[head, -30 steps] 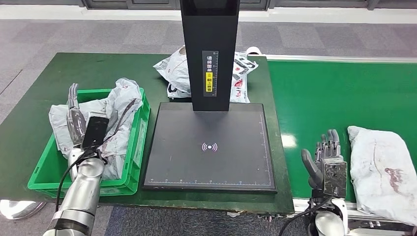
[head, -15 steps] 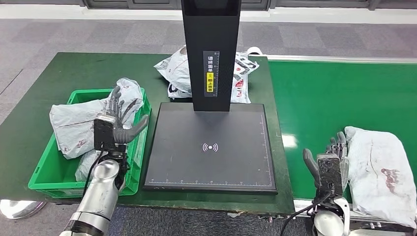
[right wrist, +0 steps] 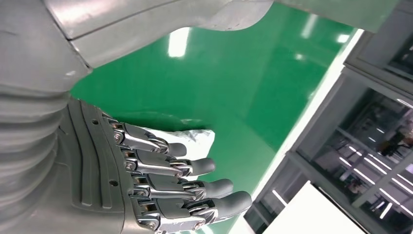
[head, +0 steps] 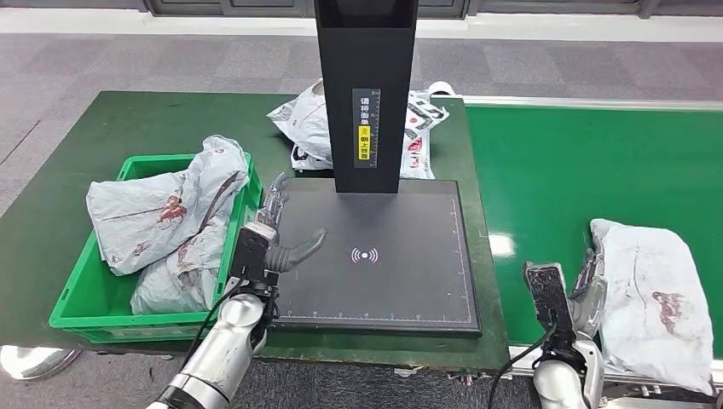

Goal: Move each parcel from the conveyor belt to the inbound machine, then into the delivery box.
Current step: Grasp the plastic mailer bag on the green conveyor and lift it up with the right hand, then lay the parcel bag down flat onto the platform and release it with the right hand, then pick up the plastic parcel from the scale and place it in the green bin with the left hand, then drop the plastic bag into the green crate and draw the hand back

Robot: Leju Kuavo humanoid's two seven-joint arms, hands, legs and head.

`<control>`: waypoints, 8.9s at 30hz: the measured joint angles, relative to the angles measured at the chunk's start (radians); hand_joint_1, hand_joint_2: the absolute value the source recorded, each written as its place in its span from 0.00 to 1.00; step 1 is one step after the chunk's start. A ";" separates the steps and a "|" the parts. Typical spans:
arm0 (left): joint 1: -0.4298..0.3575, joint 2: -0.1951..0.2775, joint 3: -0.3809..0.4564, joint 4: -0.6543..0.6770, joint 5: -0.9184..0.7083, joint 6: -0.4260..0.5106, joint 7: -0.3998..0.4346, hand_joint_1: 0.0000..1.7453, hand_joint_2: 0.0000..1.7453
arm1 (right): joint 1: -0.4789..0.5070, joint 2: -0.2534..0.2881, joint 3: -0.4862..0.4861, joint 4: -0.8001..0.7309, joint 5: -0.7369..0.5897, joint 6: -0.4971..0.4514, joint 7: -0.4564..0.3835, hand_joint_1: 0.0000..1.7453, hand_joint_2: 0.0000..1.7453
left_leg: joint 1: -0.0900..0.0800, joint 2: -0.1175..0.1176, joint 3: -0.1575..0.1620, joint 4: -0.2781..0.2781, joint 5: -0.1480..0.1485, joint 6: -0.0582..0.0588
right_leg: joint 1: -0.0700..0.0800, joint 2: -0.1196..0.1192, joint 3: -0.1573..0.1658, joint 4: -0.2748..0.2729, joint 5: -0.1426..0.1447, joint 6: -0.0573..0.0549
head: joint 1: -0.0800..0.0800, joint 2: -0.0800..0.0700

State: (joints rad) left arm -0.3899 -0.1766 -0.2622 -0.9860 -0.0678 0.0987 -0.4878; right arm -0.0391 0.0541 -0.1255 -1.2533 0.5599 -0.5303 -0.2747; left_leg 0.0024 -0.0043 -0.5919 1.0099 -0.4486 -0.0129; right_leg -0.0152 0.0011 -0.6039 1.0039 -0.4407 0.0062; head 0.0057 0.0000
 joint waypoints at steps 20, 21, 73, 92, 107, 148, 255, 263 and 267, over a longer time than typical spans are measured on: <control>-0.108 -0.089 -0.180 0.276 -0.078 0.119 -0.008 0.00 1.00 | -0.108 -0.112 -0.231 0.407 0.619 -0.168 0.351 0.00 1.00 | -0.002 -0.001 -0.002 0.000 -0.001 0.001 | -0.001 -0.001 -0.001 -0.001 -0.001 0.001 | 0.000 0.000; -0.109 -0.089 -0.180 0.280 -0.075 0.119 -0.008 0.00 1.00 | -0.114 -0.117 -0.244 0.433 0.638 -0.168 0.377 0.00 1.00 | -0.002 -0.001 -0.002 0.000 -0.001 0.001 | -0.001 0.000 -0.001 -0.001 -0.001 0.001 | 0.000 0.000; -0.116 -0.072 -0.071 0.302 -0.042 0.160 -0.045 0.00 1.00 | -0.162 -0.057 -0.141 0.283 -0.075 -0.100 -0.125 1.00 1.00 | 0.006 -0.003 0.002 0.000 0.002 0.004 | 0.006 -0.002 0.010 -0.011 0.006 0.004 | 0.000 0.000; -0.144 -0.075 -0.060 0.333 -0.039 0.184 -0.084 0.00 1.00 | -0.125 -0.002 0.152 -0.032 -0.058 -0.057 -0.132 1.00 1.00 | 0.006 -0.002 0.000 0.000 0.002 0.004 | 0.006 -0.001 0.008 -0.011 0.005 0.005 | 0.000 0.000; -0.151 -0.064 -0.060 0.331 0.013 0.161 -0.081 0.00 1.00 | -0.122 0.006 0.316 0.003 0.080 0.013 0.019 1.00 1.00 | 0.006 -0.002 -0.001 0.000 0.002 0.004 | 0.006 -0.001 0.007 -0.010 0.004 0.004 | 0.000 0.000; -0.062 -0.026 0.026 0.148 0.091 0.229 -0.070 0.00 1.00 | -0.024 -0.024 0.358 0.089 0.223 0.180 0.050 0.00 1.00 | 0.006 0.000 0.004 0.000 0.001 0.003 | 0.006 0.000 0.011 -0.010 0.004 0.003 | 0.000 0.000; -0.223 0.243 0.280 -0.111 -1.194 0.607 0.247 1.00 1.00 | -0.002 0.057 0.111 -0.089 -0.554 0.228 -0.279 0.00 1.00 | 0.006 0.003 -0.005 0.000 0.007 -0.005 | 0.007 0.004 -0.005 -0.002 0.007 -0.005 | 0.000 0.000; -0.096 0.240 0.405 -0.288 -1.399 0.607 0.348 1.00 1.00 | 0.017 0.065 0.090 -0.112 -0.545 0.249 -0.267 0.00 1.00 | 0.006 0.004 -0.006 -0.001 0.006 -0.006 | 0.007 0.004 -0.005 -0.002 0.006 -0.006 | 0.000 0.000; -0.028 0.305 0.415 -0.330 -1.435 0.606 0.616 1.00 1.00 | 0.023 0.074 0.089 -0.112 -0.537 0.249 -0.268 0.00 1.00 | 0.007 0.006 -0.005 -0.001 0.005 -0.008 | 0.008 0.006 -0.006 -0.002 0.006 -0.008 | 0.000 0.000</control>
State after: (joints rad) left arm -0.4183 0.1280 0.1525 -1.3158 -1.5027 0.7049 0.1284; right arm -0.0159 0.1284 -0.0364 -1.3653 0.0229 -0.2815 -0.5427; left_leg 0.0090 0.0022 -0.5966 1.0088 -0.4434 -0.0204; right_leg -0.0074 0.0068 -0.6102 1.0018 -0.4350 -0.0017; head 0.0055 0.0000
